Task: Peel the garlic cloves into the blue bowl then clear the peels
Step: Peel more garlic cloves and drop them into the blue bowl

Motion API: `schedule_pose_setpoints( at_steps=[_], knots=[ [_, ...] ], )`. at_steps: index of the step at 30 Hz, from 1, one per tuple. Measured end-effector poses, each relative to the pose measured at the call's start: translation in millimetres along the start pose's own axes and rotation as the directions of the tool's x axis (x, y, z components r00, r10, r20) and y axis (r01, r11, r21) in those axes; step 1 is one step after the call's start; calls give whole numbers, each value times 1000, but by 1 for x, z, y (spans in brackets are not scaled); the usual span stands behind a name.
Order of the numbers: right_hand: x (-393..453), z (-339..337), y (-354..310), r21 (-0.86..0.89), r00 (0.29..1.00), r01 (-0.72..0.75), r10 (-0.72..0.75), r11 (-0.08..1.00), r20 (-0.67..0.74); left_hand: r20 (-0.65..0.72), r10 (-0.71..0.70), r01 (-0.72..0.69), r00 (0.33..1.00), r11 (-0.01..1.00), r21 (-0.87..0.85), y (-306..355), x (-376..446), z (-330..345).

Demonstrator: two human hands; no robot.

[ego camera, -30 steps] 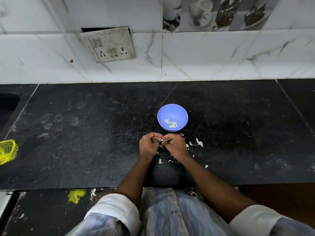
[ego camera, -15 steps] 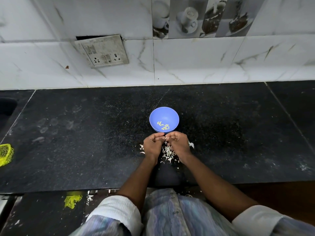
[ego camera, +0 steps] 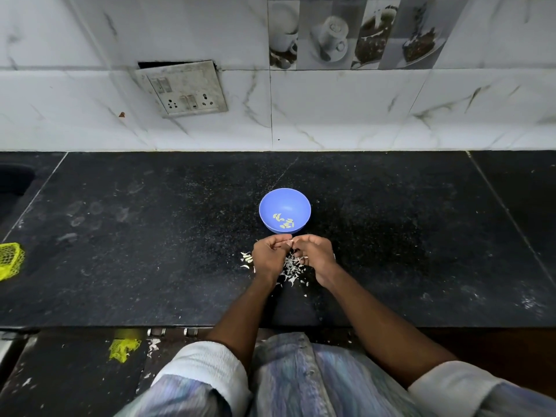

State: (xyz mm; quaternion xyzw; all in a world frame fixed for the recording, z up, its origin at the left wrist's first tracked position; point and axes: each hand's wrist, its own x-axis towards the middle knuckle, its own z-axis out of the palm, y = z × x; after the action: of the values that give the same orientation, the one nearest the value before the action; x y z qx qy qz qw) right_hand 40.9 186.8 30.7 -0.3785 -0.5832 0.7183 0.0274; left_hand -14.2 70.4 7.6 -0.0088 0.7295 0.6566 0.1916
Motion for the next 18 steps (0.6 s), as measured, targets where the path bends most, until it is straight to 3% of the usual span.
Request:
schedule_pose_setpoints(
  at_steps=[5, 9, 11, 14, 18],
  knots=[
    [4, -5, 3, 0, 998, -60, 60, 998, 36, -24, 12, -10, 1000, 997, 75, -2, -2, -2],
    [2, -5, 3, -76, 999, -27, 29, 997, 17, 15, 90, -90, 996, 961, 260, -6, -1, -4],
    [4, -6, 5, -221, 998, 22, -36, 975, -56, 19, 103, -103, 995, 930, 354, -9, -1, -7],
    [10, -8, 11, -561, 961, 84, -217, 823, -174, -43, 97, -72, 994, 916, 395, -10, 0, -18],
    [10, 4, 19, -652, 932, 203, -347, 731, -99, -203, 51, 24, 978, 936, 351, -15, 1, -41]
  ],
)
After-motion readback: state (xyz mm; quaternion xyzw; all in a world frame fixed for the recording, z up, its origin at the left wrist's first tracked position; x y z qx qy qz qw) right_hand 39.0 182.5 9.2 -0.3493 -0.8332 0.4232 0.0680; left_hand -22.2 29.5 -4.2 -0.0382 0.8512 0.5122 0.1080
